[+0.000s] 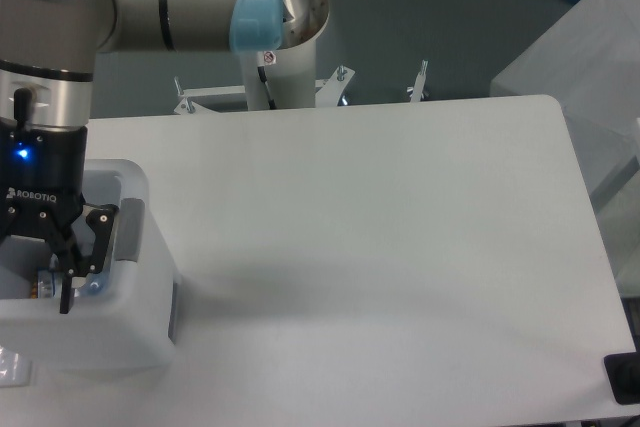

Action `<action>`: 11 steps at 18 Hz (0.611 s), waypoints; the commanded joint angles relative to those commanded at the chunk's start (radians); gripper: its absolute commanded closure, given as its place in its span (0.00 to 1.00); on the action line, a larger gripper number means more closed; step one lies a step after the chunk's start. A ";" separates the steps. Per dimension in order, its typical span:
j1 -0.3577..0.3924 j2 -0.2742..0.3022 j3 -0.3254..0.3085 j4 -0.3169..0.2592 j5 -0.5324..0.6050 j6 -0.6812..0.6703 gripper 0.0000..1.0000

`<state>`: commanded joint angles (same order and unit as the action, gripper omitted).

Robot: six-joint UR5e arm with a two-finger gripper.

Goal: Place the trash in the trash can

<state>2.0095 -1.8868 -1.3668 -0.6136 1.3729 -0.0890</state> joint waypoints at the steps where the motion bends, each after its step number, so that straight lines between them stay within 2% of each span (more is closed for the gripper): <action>1: 0.000 0.002 0.000 0.000 0.002 0.000 0.04; 2: 0.002 0.005 0.002 0.000 0.002 -0.002 0.00; 6: 0.046 0.002 0.006 0.005 0.008 0.000 0.00; 9: 0.124 0.000 0.012 0.005 0.005 0.098 0.00; 11: 0.146 -0.005 0.034 0.005 0.003 0.126 0.00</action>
<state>2.1552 -1.8914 -1.3331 -0.6090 1.3760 0.0367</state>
